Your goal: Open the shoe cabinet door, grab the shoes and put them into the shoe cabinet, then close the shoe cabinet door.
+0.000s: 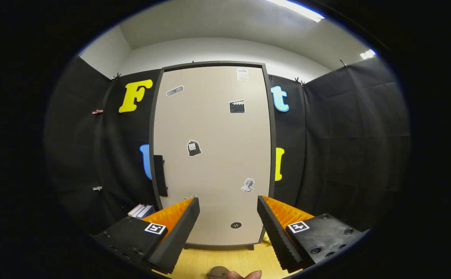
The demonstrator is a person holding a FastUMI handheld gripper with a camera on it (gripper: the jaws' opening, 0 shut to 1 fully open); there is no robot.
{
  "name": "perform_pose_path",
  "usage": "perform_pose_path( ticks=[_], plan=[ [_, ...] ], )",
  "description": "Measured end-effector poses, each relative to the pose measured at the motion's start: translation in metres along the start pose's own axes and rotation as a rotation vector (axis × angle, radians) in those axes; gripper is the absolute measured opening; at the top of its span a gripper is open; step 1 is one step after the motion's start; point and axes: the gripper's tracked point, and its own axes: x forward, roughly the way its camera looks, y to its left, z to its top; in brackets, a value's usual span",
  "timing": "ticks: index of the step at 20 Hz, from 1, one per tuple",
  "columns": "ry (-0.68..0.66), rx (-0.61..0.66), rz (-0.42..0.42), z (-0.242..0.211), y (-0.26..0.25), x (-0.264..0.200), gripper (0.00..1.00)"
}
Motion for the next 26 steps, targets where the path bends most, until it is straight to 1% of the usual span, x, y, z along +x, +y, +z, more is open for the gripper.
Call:
perform_pose_path(
  ticks=[8, 13, 19, 26],
  plan=[
    [-0.007, -0.002, 0.007, 0.004, 0.011, 0.001, 0.98],
    [-0.011, 0.003, 0.033, 0.007, 0.036, 0.007, 0.98],
    [-0.028, 0.0, 0.068, 0.009, 0.078, 0.027, 0.98],
    [0.008, -0.002, 0.104, -0.015, 0.127, 0.072, 0.98]
  ],
)
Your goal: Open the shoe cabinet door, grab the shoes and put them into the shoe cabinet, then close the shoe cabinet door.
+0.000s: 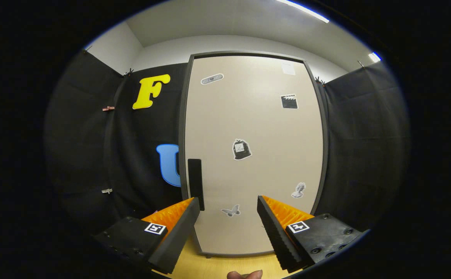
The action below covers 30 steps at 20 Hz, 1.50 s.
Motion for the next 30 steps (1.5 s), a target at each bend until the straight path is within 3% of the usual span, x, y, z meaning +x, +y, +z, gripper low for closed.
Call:
perform_pose_path(
  ticks=[9, 13, 17, 21, 22, 23, 25, 30],
  plan=[
    [0.029, -0.041, 0.016, -0.028, 0.044, 0.07, 0.98],
    [0.046, -0.018, -0.03, -0.037, 0.039, 0.094, 0.98],
    [0.051, 0.023, -0.001, -0.038, 0.054, 0.107, 0.98],
    [0.094, -0.005, -0.003, -0.044, 0.069, 0.127, 0.77],
    [0.115, 0.002, -0.032, -0.046, 0.065, 0.123, 0.63],
    [0.096, -0.002, -0.073, -0.043, 0.058, 0.135, 0.61],
    [0.079, 0.002, -0.086, -0.041, 0.056, 0.128, 0.4],
    [0.093, -0.02, -0.047, -0.043, 0.058, 0.122, 0.19]
  ],
)
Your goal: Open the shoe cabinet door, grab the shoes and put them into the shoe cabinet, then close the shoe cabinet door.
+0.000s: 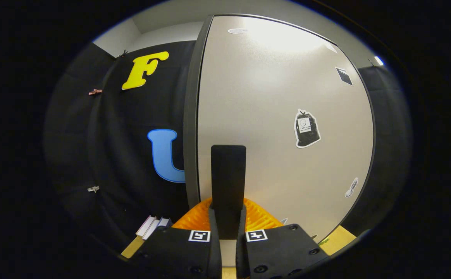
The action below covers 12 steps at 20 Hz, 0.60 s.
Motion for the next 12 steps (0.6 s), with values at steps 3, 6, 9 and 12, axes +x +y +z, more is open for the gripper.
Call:
perform_pose_path(
  ticks=[3, 6, 9, 12],
  plan=[
    [0.004, 0.005, 0.035, 0.002, 0.001, -0.017, 0.18],
    [-0.001, 0.008, 0.078, 0.003, -0.004, -0.047, 0.18],
    [0.0, 0.024, 0.11, 0.009, -0.006, -0.075, 0.18],
    [0.003, 0.019, 0.136, 0.011, -0.017, -0.102, 0.18]
  ],
)
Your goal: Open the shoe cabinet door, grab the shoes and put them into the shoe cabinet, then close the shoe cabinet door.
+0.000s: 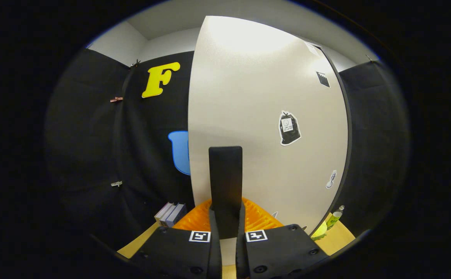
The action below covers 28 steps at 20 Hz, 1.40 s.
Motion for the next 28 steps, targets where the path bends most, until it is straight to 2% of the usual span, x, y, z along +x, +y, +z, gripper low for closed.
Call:
perform_pose_path(
  ticks=[11, 16, 21, 28],
  plan=[
    [0.005, 0.008, 0.023, 0.001, -0.055, -0.08, 0.18],
    [-0.001, 0.004, -0.025, 0.002, -0.096, -0.116, 0.17],
    [-0.006, 0.015, -0.108, 0.004, -0.146, -0.143, 0.17],
    [-0.007, 0.013, -0.165, 0.006, -0.201, -0.157, 0.14]
  ],
)
